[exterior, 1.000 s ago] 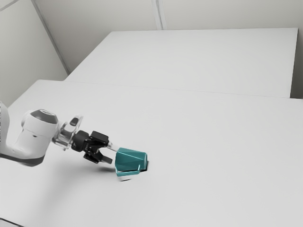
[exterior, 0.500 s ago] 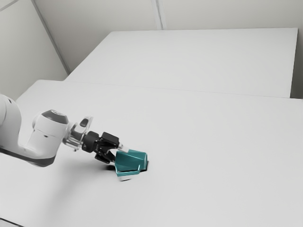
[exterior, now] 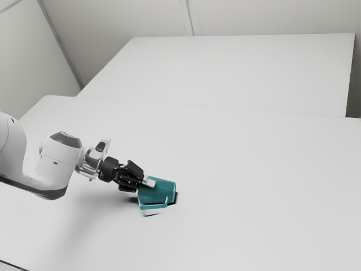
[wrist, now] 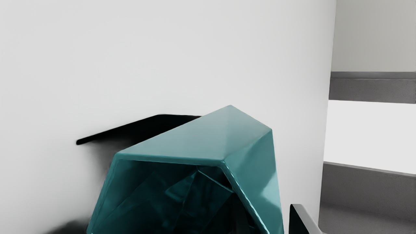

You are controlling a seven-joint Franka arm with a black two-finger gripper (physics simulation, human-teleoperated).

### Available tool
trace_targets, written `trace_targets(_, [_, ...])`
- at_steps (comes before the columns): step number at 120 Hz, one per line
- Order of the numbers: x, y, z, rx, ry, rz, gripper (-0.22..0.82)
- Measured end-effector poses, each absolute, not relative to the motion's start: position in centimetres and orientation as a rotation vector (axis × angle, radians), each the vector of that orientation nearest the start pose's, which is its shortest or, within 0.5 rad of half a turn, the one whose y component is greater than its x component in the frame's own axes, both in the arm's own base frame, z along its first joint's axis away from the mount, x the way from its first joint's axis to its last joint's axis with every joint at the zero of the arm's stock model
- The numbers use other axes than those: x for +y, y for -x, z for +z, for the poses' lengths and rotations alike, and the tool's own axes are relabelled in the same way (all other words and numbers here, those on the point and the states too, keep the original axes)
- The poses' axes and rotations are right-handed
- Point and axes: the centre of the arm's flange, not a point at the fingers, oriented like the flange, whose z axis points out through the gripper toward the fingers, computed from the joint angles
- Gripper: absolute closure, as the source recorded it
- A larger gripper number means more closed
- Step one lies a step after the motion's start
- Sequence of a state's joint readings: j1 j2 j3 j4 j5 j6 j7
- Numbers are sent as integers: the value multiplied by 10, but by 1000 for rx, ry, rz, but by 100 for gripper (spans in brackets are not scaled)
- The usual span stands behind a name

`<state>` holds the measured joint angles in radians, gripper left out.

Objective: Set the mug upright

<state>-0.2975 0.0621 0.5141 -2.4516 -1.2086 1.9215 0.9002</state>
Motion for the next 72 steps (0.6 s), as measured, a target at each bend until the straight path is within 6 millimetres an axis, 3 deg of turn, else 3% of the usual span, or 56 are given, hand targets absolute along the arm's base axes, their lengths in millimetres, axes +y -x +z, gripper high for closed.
trace_targets(59, [9, -449, 288, 73, -2047, 115, 74])
trace_targets(72, [4, -450, 301, 44, -2026, 140, 75])
